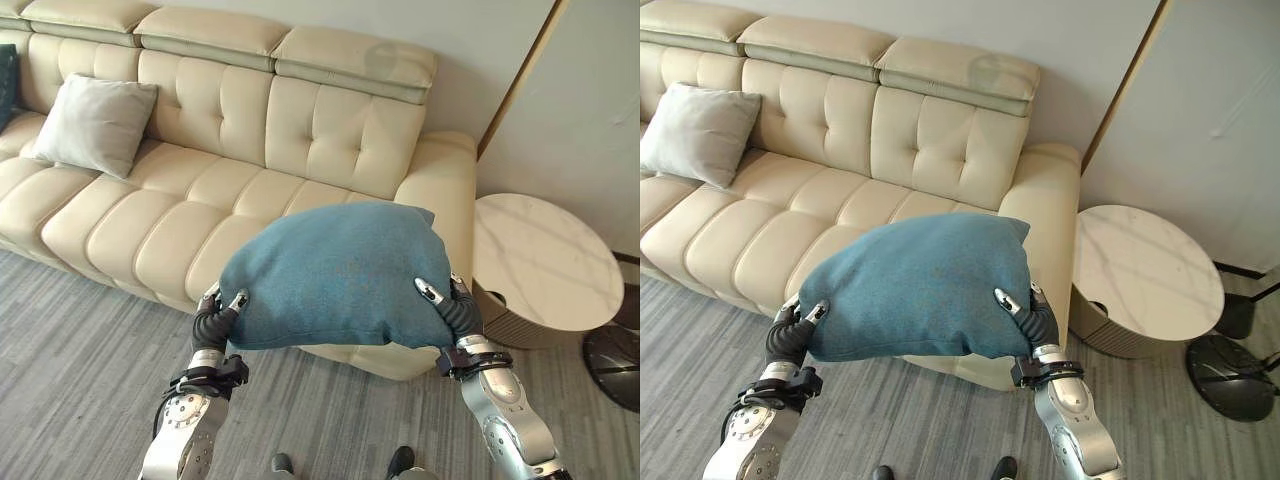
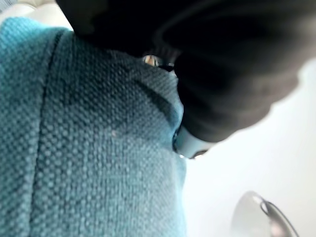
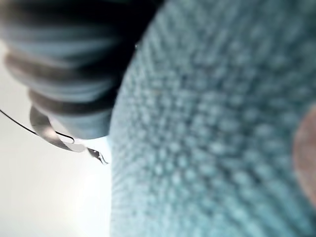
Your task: Pick up all the scattered cushions and arrange them neatly on the sofa.
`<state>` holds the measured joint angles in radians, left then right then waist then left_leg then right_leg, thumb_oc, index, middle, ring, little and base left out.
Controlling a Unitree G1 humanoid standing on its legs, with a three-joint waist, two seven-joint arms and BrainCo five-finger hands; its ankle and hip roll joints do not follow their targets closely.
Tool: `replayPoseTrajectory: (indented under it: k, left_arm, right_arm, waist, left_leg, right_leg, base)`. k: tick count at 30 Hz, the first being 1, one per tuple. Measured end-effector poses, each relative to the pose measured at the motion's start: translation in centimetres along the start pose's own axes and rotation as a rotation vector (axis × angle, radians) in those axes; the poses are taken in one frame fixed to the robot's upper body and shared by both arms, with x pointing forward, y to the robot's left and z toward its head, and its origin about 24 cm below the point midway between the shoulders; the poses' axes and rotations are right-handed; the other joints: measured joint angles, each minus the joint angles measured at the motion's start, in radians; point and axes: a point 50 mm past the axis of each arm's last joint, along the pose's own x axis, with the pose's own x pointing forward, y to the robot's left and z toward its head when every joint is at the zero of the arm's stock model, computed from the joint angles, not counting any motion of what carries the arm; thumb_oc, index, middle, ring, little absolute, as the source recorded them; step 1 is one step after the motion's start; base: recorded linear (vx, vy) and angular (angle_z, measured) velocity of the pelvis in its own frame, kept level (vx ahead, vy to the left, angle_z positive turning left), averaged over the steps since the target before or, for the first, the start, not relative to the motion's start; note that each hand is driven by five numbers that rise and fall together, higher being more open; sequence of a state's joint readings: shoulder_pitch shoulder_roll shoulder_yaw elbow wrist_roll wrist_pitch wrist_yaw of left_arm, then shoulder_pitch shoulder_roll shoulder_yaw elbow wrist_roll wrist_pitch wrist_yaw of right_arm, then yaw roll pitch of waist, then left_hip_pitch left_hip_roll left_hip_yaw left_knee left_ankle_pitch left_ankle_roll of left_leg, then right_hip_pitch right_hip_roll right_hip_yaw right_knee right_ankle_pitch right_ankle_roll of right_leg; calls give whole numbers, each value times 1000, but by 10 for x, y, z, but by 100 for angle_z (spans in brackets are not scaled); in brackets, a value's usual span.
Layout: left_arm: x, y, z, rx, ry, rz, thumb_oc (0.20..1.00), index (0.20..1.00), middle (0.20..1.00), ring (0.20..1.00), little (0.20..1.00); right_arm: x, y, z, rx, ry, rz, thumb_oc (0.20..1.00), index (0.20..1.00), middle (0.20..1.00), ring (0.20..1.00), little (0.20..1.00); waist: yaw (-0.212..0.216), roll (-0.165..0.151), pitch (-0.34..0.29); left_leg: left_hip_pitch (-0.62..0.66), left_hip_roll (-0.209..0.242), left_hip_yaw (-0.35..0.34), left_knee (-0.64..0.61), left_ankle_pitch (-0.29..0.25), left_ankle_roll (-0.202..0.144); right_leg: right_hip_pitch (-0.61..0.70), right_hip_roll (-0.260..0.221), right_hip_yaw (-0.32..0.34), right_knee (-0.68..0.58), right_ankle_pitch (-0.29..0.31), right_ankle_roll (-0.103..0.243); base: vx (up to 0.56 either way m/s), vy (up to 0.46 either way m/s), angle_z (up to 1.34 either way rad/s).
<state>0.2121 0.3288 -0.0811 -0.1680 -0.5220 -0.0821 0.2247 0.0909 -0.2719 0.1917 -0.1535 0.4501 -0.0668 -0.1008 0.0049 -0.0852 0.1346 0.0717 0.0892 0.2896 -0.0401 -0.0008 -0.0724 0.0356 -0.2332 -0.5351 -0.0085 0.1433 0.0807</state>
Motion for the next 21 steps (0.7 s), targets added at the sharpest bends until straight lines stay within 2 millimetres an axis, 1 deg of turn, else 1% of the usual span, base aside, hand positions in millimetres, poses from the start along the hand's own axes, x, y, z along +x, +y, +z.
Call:
replayPoseTrajectory:
  k: [2,3,4,5,6,7,8,9,10,11,12,13,14,15,16,17,18,19,20,21]
  left_arm:
    - [2,0,1,7,-4,-3,200,200,200,200,200]
    - [3,1,2,23,-10,-1,200,200,200,200,200]
    - [6,0,2,40,-15,-3,200,200,200,200,200]
    - [8,-2,2,41,-18,-10,200,200,200,200,200]
    - [8,-2,3,45,-22,-10,200,200,200,200,200]
    - [8,0,5,57,-27,-9,200,200,200,200,200]
    - [9,4,8,74,-40,0,200,200,200,200,200]
    - [9,6,9,87,-40,1,200,200,200,200,200]
    - [9,5,8,87,-35,-2,200,200,200,200,200]
    - [9,4,6,75,-32,1,200,200,200,200,200]
    - [9,4,4,77,-24,3,200,200,200,200,200]
    - [6,5,2,74,-14,7,200,200,200,200,200]
    - [7,-1,0,52,-17,7,200,200,200,200,200]
    - [8,-8,1,57,-28,-18,200,200,200,200,200]
    - [8,-9,1,42,-31,-14,200,200,200,200,200]
    - [10,-11,2,36,-38,-18,200,200,200,200,200]
    - [11,-13,3,35,-42,-25,200,200,200,200,200]
    - [13,-18,5,35,-51,-48,200,200,200,200,200]
    - [13,-18,6,36,-55,-47,200,200,200,200,200]
    - [13,-15,7,42,-60,-41,200,200,200,200,200]
  right_arm:
    - [0,0,0,0,-1,-5,200,200,200,200,200]
    - [0,1,0,0,-4,-7,200,200,200,200,200]
    - [0,2,-1,0,-5,-8,200,200,200,200,200]
    - [0,0,-1,-7,-3,-14,200,200,200,200,200]
    - [-3,-1,-3,-7,10,-18,200,200,200,200,200]
    - [-6,2,-8,6,27,-17,200,200,200,200,200]
    - [-6,4,-9,7,32,-3,200,200,200,200,200]
    - [-7,6,-10,12,37,3,200,200,200,200,200]
    - [-7,6,-11,11,40,2,200,200,200,200,200]
    - [-7,4,-11,8,43,-2,200,200,200,200,200]
    - [-7,3,-14,7,53,-7,200,200,200,200,200]
    - [-8,2,-16,5,64,-9,200,200,200,200,200]
    - [-11,-4,-18,-5,75,-26,200,200,200,200,200]
    - [-8,-12,-13,-33,62,-40,200,200,200,200,200]
    - [-8,-13,-13,-27,67,-38,200,200,200,200,200]
    - [-7,-13,-13,-25,63,-40,200,200,200,200,200]
    - [-7,-14,-11,-25,54,-43,200,200,200,200,200]
    - [-10,-21,-11,-19,50,-78,200,200,200,200,200]
    - [-10,-21,-10,-23,49,-75,200,200,200,200,200]
    - [-8,-20,-9,-23,42,-66,200,200,200,200,200]
  waist:
    - [-2,-8,-2]
    - [1,-14,-3]
    - [-1,-8,0]
    - [-25,3,7]
    - [-37,10,7]
    - [-39,17,8]
    - [-35,3,6]
    - [-34,3,7]
    - [-36,0,17]
    - [-55,9,35]
    - [-68,6,36]
    - [-67,-13,37]
    - [-77,11,50]
    - [-63,35,65]
    - [-52,41,63]
    - [-55,41,62]
    - [-65,40,61]
    - [-86,11,55]
    - [-82,-1,49]
    - [-69,-13,47]
  left_leg:
    - [-1,-13,-6,0,0,14]
    - [-10,-23,-9,10,-18,29]
    - [-36,-23,-13,41,-38,47]
    - [-58,-22,-41,73,-38,68]
    - [-51,-22,-72,60,-35,84]
    - [-53,-20,-89,42,-27,94]
    - [-46,-18,-91,19,-12,108]
    - [-52,-15,-98,13,-8,109]
    - [-51,-20,-116,12,-5,110]
    - [-52,-20,-154,9,-6,109]
    - [-42,-26,-169,-4,-2,103]
    - [-19,-42,-184,-25,-5,84]
    - [-10,-13,-232,-39,-19,63]
    - [17,21,-217,-40,-19,62]
    - [63,59,-197,-39,-28,26]
    - [73,73,-189,-29,-33,17]
    - [71,85,-185,-7,-40,0]
    - [-6,85,-173,149,-49,-53]
    - [-31,83,-165,211,-49,-53]
    - [-64,83,-167,296,-49,-53]
  right_leg:
    - [-18,-28,19,54,-16,20]
    - [-34,-46,30,91,-21,30]
    - [-56,-68,46,145,-22,33]
    - [-90,-84,84,231,-27,34]
    - [-147,-87,165,328,-71,54]
    - [-179,-50,231,347,-126,90]
    - [-207,4,266,317,-165,73]
    - [-209,60,296,240,-165,73]
    - [-227,105,250,151,-143,45]
    - [-236,128,231,83,-125,59]
    - [-235,126,228,33,-103,75]
    - [-227,109,213,15,-82,64]
    - [-191,124,176,6,-64,70]
    - [-160,175,183,-16,-55,48]
    - [-115,211,174,-13,-49,-16]
    - [-95,222,161,-9,-66,-40]
    - [-85,229,147,6,-87,-67]
    - [-58,216,99,1,-100,-85]
    - [-56,211,101,5,-97,-100]
    - [-48,211,113,4,-99,-114]
  base:
    - [38,199,21]
    - [29,182,16]
    - [-10,62,39]
    - [133,82,56]
    - [105,61,62]
    - [154,70,27]
    - [112,16,24]
    - [260,25,19]
    - [211,16,66]
    - [355,7,88]
    - [281,-10,92]
    - [417,-49,106]
    - [365,-115,97]
    - [467,-189,69]
    - [485,-262,25]
    - [392,-237,13]
    - [309,-238,80]
    - [191,-152,74]
    - [170,-132,55]
    - [86,-54,-27]
